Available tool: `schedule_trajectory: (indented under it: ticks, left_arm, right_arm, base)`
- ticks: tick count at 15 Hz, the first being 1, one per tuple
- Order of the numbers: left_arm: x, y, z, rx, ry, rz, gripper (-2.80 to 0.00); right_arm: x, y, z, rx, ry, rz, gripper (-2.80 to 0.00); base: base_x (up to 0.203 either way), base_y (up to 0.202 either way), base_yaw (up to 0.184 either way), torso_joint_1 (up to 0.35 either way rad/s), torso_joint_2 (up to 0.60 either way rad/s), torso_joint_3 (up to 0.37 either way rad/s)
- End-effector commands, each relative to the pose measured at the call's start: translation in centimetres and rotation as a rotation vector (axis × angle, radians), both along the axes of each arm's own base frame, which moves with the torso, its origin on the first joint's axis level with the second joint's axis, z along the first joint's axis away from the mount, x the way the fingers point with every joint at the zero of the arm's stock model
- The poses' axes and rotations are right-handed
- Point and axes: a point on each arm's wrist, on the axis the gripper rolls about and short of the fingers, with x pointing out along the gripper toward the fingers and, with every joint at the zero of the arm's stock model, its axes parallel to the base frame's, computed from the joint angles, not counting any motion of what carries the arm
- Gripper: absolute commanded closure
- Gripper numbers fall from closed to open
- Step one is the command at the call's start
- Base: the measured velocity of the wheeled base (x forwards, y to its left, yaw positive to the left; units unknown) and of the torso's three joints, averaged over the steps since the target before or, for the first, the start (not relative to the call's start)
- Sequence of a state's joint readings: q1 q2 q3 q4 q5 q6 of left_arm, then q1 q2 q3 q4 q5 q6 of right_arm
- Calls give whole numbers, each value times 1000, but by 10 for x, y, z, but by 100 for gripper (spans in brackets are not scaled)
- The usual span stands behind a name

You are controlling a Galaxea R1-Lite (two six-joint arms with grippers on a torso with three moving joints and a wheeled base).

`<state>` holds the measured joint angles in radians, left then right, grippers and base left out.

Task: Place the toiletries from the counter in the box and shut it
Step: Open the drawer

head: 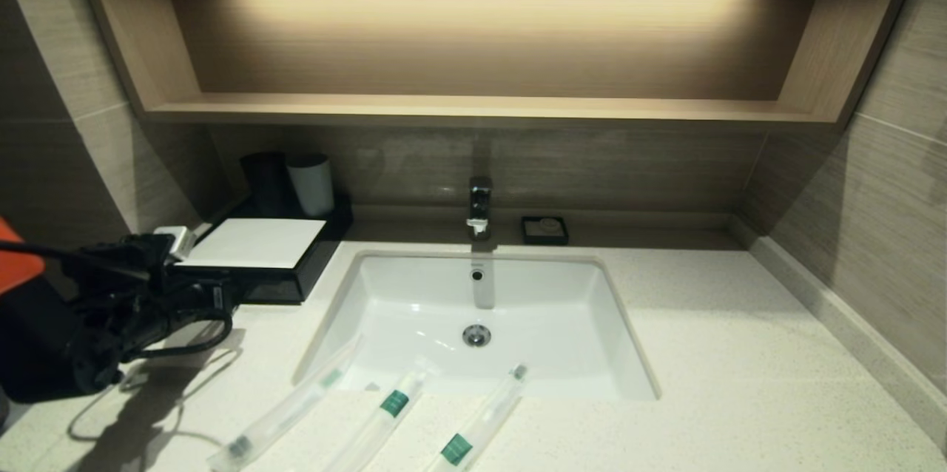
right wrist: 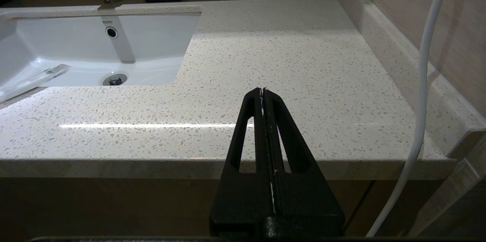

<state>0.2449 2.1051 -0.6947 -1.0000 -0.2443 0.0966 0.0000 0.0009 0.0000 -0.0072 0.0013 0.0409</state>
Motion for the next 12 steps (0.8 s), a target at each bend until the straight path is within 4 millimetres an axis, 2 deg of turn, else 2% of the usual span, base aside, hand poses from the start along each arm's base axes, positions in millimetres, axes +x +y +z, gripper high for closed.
schedule_trajectory:
  ticks: [1, 12]
  left_arm:
    - [-3, -1, 5, 9, 2, -5, 0]
    - [-6, -2, 16, 27, -7, -15, 0]
  right_arm:
    - [0, 0, 0, 1, 0, 0, 0]
    - [0, 0, 0, 2, 0, 0, 0]
  base:
    - [0, 0, 0, 0, 0, 0]
    - [0, 0, 0, 0, 0, 0]
